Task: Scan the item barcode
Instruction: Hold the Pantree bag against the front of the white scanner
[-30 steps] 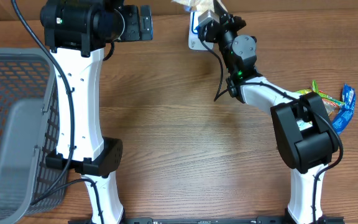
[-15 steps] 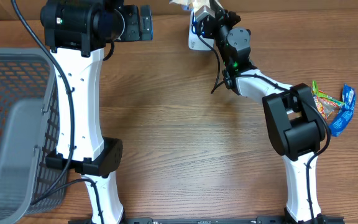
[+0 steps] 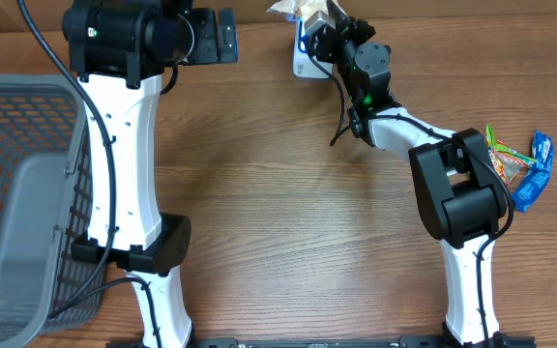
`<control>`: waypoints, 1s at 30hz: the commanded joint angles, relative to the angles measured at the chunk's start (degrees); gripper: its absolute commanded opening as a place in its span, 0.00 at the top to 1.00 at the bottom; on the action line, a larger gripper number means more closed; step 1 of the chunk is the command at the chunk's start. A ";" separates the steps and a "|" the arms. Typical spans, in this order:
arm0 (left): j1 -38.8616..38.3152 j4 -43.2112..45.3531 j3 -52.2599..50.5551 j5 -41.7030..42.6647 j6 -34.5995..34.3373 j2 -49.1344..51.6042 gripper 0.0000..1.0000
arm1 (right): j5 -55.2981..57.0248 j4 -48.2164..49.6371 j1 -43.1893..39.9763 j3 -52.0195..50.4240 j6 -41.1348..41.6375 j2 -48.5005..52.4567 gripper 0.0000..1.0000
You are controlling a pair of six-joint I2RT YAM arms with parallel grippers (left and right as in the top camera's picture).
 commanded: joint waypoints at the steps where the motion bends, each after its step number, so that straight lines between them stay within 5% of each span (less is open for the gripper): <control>1: 0.24 0.22 0.07 -0.52 1.11 0.00 0.00 | -0.07 0.46 -0.15 1.88 0.15 0.04 0.94; 19: 0.24 0.22 0.07 -0.50 1.11 0.00 0.00 | 3.19 -1.84 2.73 1.66 0.17 -4.59 0.96; 24: 0.24 0.22 0.07 -0.52 1.11 0.00 0.00 | 6.93 -20.96 5.88 1.42 0.76 -12.48 0.96; 30: 0.24 0.22 0.07 -0.50 1.11 0.00 0.01 | 15.78 -50.40 12.17 1.44 20.76 -26.05 0.96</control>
